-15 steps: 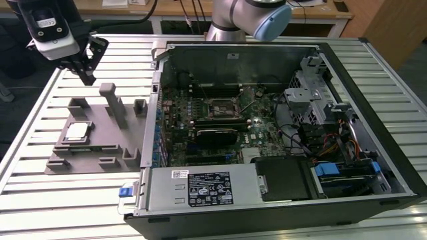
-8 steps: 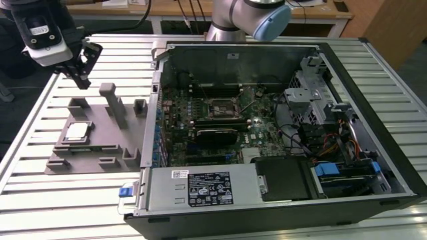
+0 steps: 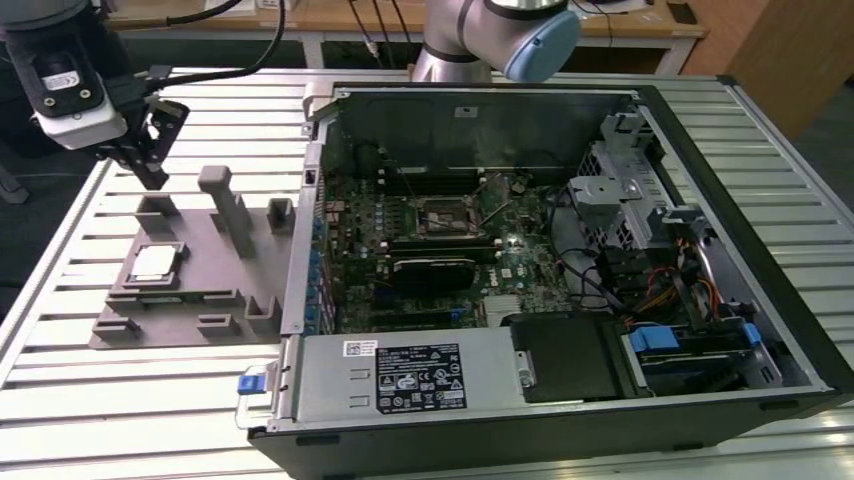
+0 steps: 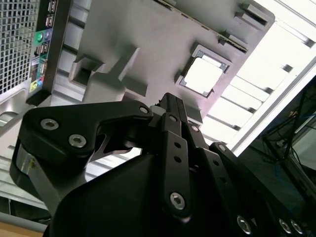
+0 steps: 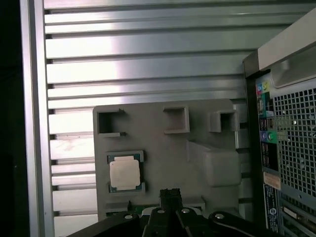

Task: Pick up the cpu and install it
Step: 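Reach for the cpu, then pick up the cpu and move it towards the insertion slot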

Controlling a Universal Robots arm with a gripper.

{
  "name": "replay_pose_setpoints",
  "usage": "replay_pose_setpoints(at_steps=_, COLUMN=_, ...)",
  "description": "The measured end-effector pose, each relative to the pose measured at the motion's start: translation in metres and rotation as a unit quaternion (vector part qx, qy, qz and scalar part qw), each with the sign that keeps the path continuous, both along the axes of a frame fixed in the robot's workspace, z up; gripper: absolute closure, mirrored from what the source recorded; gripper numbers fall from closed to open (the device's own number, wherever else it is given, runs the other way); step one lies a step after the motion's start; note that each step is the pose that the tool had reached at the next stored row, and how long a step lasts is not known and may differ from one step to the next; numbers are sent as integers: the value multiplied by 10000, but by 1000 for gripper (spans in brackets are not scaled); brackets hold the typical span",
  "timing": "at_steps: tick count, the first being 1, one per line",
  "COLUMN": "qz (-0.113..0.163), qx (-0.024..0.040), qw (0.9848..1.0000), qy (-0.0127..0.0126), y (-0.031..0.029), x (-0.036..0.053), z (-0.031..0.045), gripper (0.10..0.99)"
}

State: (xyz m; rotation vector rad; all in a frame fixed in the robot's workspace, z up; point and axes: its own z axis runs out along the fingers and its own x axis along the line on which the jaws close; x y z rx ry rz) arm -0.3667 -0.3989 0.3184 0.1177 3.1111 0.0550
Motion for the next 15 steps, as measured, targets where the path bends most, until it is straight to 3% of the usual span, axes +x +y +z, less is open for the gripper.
replay_pose_setpoints(at_steps=4, qz=0, qx=-3, qw=10000, qy=-1, y=0, x=-57, z=-55, gripper=980)
replay_pose_setpoints(at_steps=15, qz=0, qx=-3, qw=10000, qy=0, y=0, x=-71, z=-78, gripper=980)
